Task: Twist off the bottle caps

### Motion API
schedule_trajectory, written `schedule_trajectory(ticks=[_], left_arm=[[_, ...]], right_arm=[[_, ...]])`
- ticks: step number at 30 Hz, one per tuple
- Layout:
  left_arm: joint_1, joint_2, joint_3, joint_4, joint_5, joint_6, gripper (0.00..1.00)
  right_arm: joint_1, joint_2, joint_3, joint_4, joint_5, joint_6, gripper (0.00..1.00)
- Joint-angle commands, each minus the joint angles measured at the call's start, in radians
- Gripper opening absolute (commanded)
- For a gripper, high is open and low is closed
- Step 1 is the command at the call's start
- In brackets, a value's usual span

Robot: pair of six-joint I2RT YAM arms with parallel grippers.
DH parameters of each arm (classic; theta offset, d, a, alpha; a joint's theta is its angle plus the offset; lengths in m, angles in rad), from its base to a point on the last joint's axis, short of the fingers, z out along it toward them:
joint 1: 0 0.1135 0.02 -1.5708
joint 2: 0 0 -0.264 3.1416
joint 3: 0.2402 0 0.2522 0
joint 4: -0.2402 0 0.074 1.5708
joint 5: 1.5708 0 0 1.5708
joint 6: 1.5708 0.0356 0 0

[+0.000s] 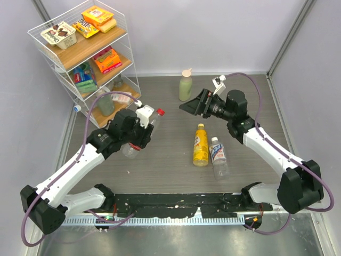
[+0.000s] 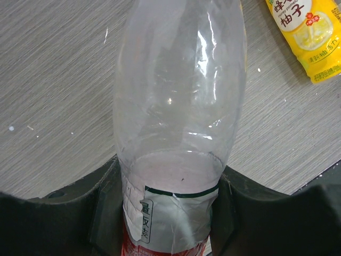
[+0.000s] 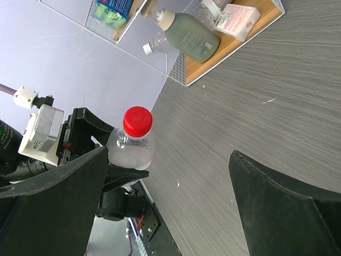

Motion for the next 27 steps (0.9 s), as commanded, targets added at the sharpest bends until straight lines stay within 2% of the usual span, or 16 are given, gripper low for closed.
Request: schedule_trajectory(ticks=[1, 27], left_arm=[[-0.013, -0.021, -0.004, 0.048, -0.021, 0.0, 0.25], [-0.134, 0.025, 0.007, 0.007, -0.133, 0.008, 0.29]], right_arm=[[0.005, -0.065, 0.032, -0.02, 0.01, -0.017, 0.99], [0.003, -0.144, -0.041, -0.061, 0.033, -0.036, 0.99]])
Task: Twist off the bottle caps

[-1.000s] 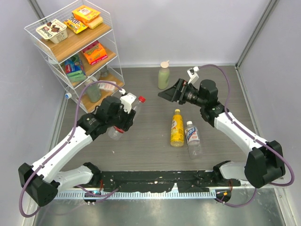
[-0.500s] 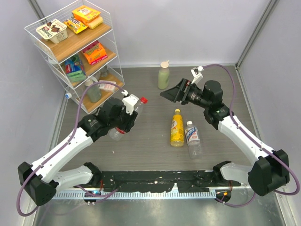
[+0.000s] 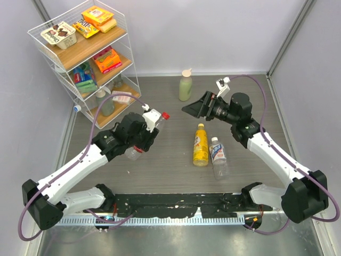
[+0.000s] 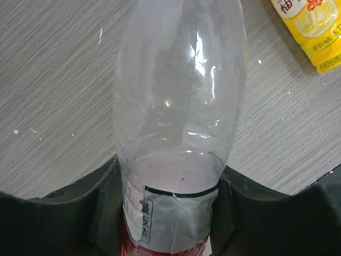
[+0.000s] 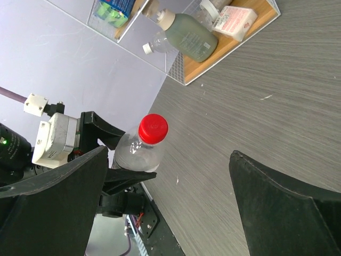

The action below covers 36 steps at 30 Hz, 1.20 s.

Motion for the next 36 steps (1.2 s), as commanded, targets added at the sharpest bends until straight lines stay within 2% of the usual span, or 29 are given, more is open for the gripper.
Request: schedule_trajectory(ticks=[1, 8, 17, 24, 36], left_arm=[[-0.04, 0.008, 0.009, 0.004, -0.042, 0.011, 0.29], [-0.065, 0.051, 0.019, -0.014, -0.073, 0.014, 0.3], [-0.077, 0.066, 0.015, -0.019, -0.085, 0.017, 0.3], [-0.082, 0.07, 0.019, -0.022, -0.093, 0.018, 0.3], [-0.086, 0.074, 0.023, -0.025, -0.097, 0.023, 0.3]], right_arm=[[0.003, -0.063, -0.034, 0.014, 0.015, -0.011, 1.0], [0.003, -0.059, -0.083, 0.049, -0.002, 0.012, 1.0], [0.003, 0.007, -0.043, 0.094, -0.059, 0.034, 1.0], [0.028, 0.088, 0.011, 0.117, -0.089, 0.054, 0.85], [0.107, 0.248, 0.028, 0.252, -0.065, 0.153, 0.69]])
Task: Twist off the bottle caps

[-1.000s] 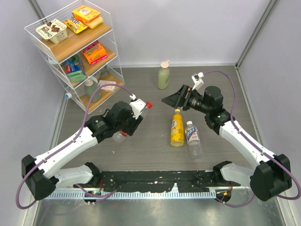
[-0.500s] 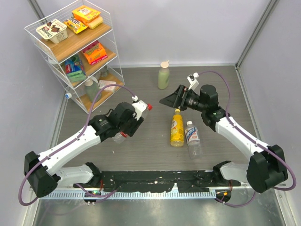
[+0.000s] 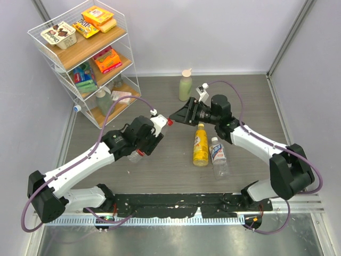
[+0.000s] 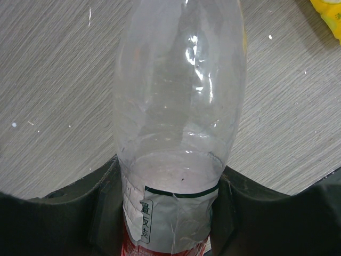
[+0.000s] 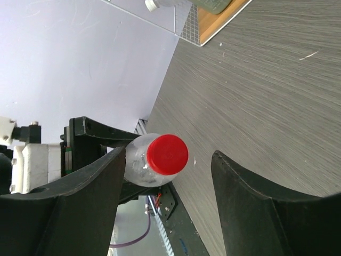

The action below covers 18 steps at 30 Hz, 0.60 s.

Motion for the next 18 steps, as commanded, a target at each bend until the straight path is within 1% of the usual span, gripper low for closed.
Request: schedule_trajectory(ticks=[1, 5, 8, 18], left_arm=[[-0.007, 0.001, 0.022, 0.008, -0.021, 0.018, 0.3], [-0.007, 0.004, 0.026, 0.008, -0.018, 0.018, 0.31], [-0.008, 0.013, 0.028, 0.005, -0.017, 0.021, 0.31], [-0.01, 0.01, 0.029, 0.001, -0.034, 0.02, 0.31]], right_arm=[[0.01, 0.028, 0.034, 0.113, 0.0, 0.057, 0.68], [0.012, 0.056, 0.039, 0.124, -0.005, 0.069, 0.63], [0.016, 0.073, 0.033, 0.149, -0.02, 0.091, 0.57], [0.03, 0.099, 0.041, 0.153, -0.049, 0.097, 0.57]])
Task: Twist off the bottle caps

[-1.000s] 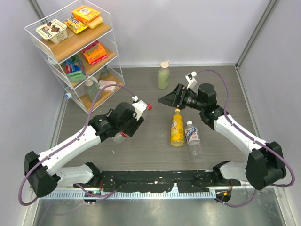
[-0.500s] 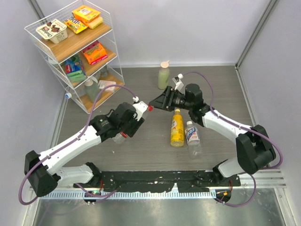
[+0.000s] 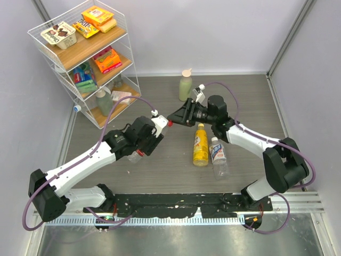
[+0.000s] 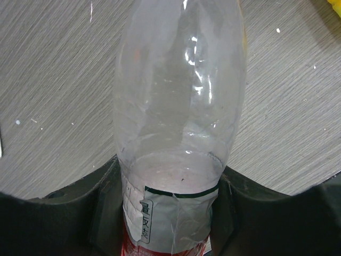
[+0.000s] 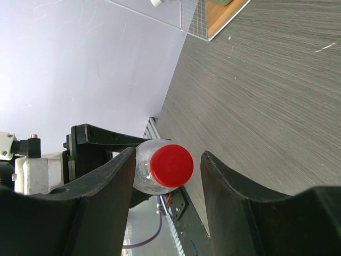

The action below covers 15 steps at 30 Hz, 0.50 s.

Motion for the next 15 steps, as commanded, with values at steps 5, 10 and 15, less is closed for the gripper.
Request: schedule_trajectory(ticks=[5, 10, 15], left_arm=[[-0.009, -0.004, 0.03, 0.008, -0.022, 0.012, 0.31], [-0.014, -0.007, 0.03, 0.008, -0.025, 0.013, 0.31], [-0.018, -0.007, 0.03, 0.005, -0.028, 0.013, 0.32]], right_arm=[[0.026, 0.026, 0.049, 0.055, -0.033, 0.009, 0.56], [0.034, 0.014, 0.04, 0.054, -0.012, 0.007, 0.44], [0.034, -0.001, 0.028, 0.078, -0.01, 0.018, 0.2]])
